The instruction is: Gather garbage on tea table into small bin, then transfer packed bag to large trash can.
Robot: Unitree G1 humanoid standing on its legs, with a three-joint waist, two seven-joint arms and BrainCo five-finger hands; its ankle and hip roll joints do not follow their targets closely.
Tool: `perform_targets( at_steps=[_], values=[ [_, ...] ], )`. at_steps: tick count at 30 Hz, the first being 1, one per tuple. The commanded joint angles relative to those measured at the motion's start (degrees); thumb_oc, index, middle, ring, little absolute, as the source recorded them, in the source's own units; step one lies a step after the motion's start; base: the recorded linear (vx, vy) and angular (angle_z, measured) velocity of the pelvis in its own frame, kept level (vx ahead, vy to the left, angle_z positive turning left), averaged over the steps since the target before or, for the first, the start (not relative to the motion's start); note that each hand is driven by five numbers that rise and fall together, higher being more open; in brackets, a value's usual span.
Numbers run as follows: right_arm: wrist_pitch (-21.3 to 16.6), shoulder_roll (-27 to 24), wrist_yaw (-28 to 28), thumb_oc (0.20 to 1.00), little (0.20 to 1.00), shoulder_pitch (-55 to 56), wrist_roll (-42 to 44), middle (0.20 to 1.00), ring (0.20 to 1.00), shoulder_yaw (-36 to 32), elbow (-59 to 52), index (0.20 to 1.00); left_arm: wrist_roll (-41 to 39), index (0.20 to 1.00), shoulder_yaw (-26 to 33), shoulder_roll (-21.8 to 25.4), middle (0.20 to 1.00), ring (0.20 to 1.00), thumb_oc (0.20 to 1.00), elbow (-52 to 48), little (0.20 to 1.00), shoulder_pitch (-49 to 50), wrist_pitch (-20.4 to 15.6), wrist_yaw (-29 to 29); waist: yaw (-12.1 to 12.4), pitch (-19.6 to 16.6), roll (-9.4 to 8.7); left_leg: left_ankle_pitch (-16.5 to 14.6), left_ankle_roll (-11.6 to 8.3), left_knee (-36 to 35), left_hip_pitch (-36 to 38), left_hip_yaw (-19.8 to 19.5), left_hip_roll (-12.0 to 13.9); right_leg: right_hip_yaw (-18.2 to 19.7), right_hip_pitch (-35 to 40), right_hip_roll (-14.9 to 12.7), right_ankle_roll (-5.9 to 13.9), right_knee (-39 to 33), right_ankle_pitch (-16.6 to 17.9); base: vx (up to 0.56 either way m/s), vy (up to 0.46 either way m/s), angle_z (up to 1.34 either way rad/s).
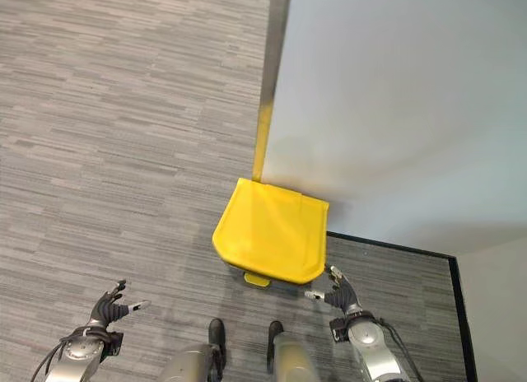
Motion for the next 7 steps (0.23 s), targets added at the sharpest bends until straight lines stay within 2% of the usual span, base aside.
perform_targets(
  at_steps=[1,7],
  values=[
    [-1.49,-0.97,-0.28,1.0,1.0,-0.25,-2.08,1.0,1.0,-0.38,-2.04,1.0,-0.69,1.0,0.04,1.48,1.0,1.0,1.0,-0.98,1.0,1.14,-1.15,-0.97,0.01,-3.94,-1.94,-9.08,1.18,2.08,3.15,0.95,-4.16,-0.72,-4.4,1.6,1.79,0.4,1.85,0.1,-0.054,-0.27],
    [-0.71,-2.08,0.32,1.0,1.0,0.79,-2.04,1.0,1.0,-0.75,2.24,1.0,-1.8,1.0,-0.32,0.1,1.0,1.0,1.0,1.69,1.0,1.91,-0.62,-2.61,-0.58,-6.7,-1.56,-8.6,0.59,0.17,5.32,1.18,-3.67,-0.31,-0.61,1.88,0.89,-4.49,1.64,0.06,-0.04,-0.09]
  ],
)
